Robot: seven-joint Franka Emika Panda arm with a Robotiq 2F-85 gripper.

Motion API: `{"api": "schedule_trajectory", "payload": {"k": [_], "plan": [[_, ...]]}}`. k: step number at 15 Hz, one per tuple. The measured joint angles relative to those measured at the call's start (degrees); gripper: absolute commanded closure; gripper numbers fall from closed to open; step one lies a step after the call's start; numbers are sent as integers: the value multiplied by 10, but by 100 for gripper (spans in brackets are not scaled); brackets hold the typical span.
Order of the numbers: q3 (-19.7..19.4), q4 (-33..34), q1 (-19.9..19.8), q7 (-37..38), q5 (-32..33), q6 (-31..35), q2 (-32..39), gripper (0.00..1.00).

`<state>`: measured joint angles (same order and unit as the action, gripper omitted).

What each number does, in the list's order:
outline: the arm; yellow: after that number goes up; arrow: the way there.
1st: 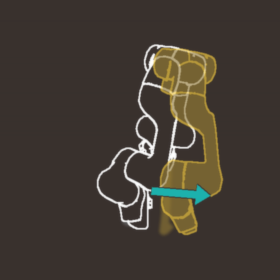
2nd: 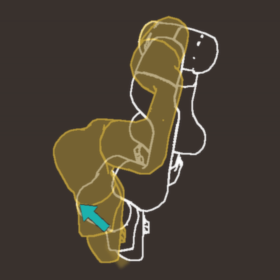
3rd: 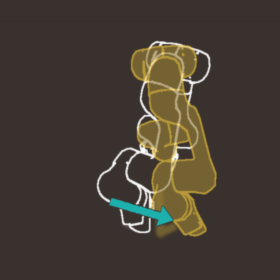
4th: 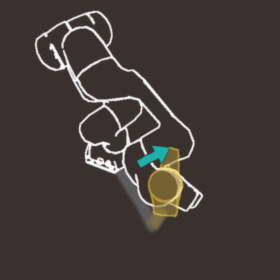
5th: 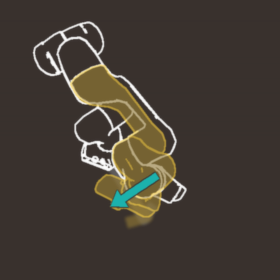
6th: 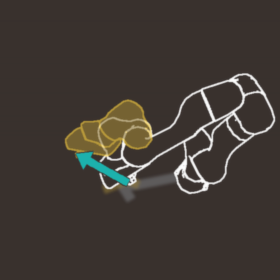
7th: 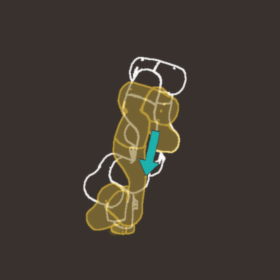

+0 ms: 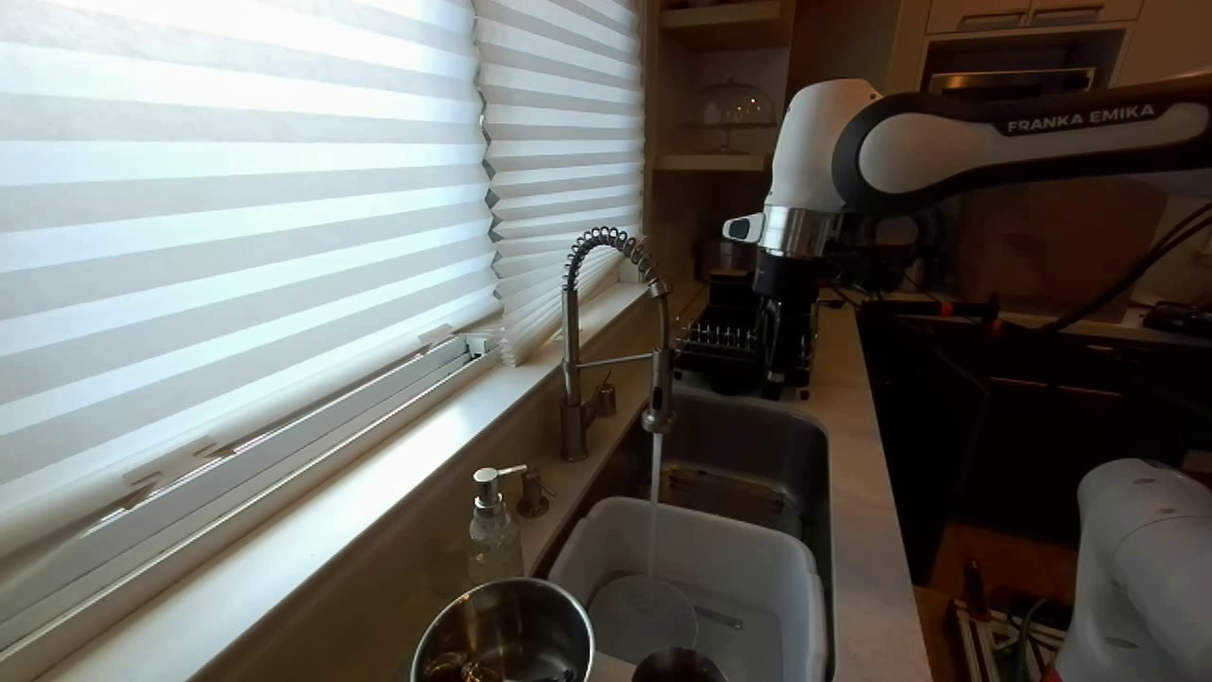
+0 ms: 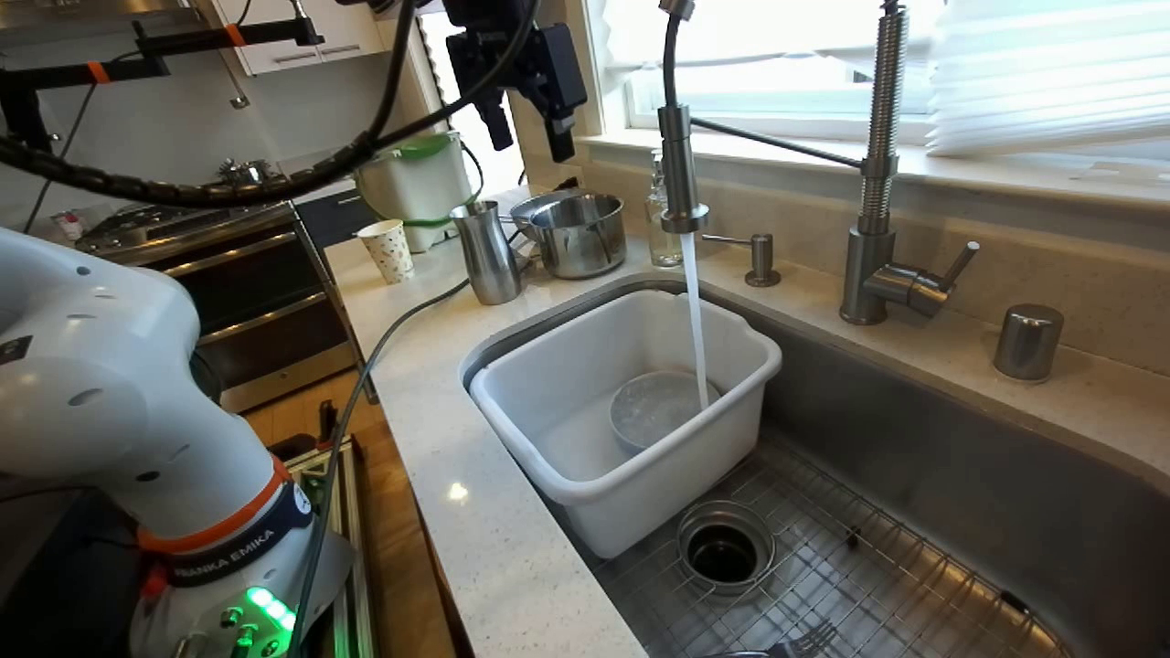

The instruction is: Close the tap

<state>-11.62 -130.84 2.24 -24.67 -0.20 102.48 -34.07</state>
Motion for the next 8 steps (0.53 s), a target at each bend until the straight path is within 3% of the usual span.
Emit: {"api": "schedule_trajectory", "payload": {"k": [8], "plan": [[-15, 5, -5, -21, 0, -3, 22, 0]]}}
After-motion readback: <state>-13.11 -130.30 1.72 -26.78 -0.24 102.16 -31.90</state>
